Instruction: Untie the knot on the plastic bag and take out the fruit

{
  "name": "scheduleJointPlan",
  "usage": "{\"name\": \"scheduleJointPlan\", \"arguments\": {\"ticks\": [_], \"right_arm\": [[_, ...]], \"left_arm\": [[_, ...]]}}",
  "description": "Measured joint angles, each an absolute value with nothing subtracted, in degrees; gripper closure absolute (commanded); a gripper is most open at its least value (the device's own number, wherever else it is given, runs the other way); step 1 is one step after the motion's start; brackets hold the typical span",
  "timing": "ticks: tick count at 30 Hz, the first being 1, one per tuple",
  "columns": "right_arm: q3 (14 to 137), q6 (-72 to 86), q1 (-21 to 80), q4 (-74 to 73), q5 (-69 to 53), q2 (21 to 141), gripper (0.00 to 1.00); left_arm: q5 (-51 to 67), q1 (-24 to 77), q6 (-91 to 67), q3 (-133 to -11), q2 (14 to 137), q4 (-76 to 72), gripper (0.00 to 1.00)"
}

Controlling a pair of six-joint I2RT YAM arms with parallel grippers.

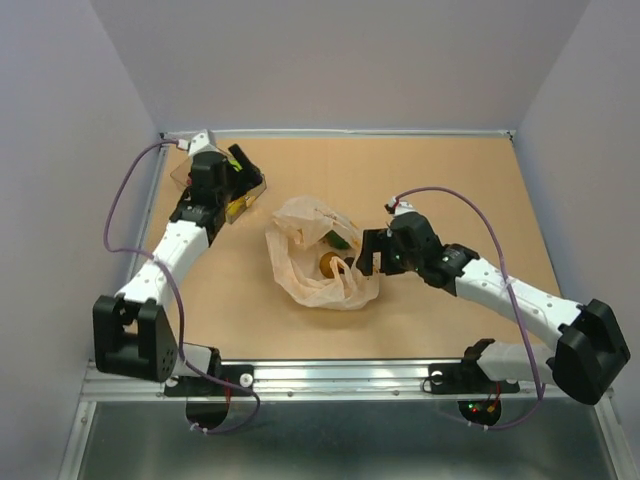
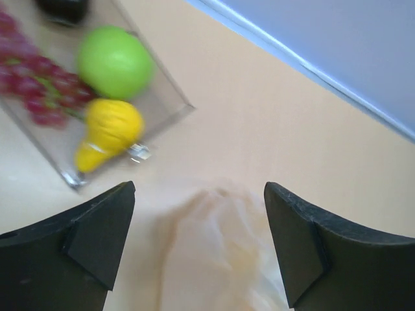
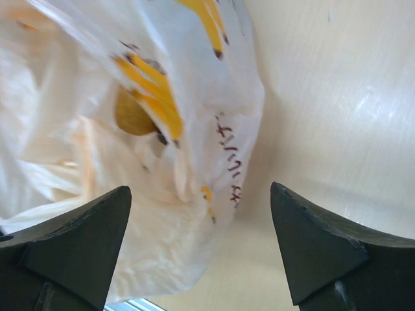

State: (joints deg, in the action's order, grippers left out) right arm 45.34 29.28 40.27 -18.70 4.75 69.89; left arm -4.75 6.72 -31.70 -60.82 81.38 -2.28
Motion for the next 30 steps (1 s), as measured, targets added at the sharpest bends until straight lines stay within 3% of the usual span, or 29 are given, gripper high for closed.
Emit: {"name": "scheduleJointPlan", "arguments": {"ticks": [7, 16, 21, 22, 24, 26, 30], "right_arm": [[55.9, 27.0, 42.8, -21.1, 5.0, 68.8, 0.24], [60.7, 27.3, 47.7, -21.1, 2.8, 78.3, 0.35], [54.8, 30.8, 49.4, -20.5, 2.0, 81.6, 0.64], [52.8, 31.5, 49.6, -20.5, 1.9, 81.3, 0.77], [49.9, 32.3, 49.6, -20.3, 1.7, 81.1, 0.89], [47.3, 33.3, 49.6, -19.5, 1.7, 80.7, 0.98], [42.4, 34.7, 49.6, -17.9, 1.7, 79.8, 0.99]], "left_arm": [[-5.2, 24.5, -28.9, -51.0, 61.4, 0.7, 0.16], [-8.0, 38.9, -30.9, -43.4, 57.6, 5.5, 0.16], [-9.5, 44.0, -32.4, -43.4, 60.1, 5.7, 0.16], [-9.5, 44.6, -32.6, -43.4, 60.5, 5.8, 0.16], [-9.5, 46.1, -33.2, -43.4, 61.9, 5.8, 0.16], [-9.6, 47.3, -33.5, -43.5, 63.2, 5.7, 0.16], [-9.2, 49.6, -33.8, -43.5, 67.0, 5.4, 0.17]]}}
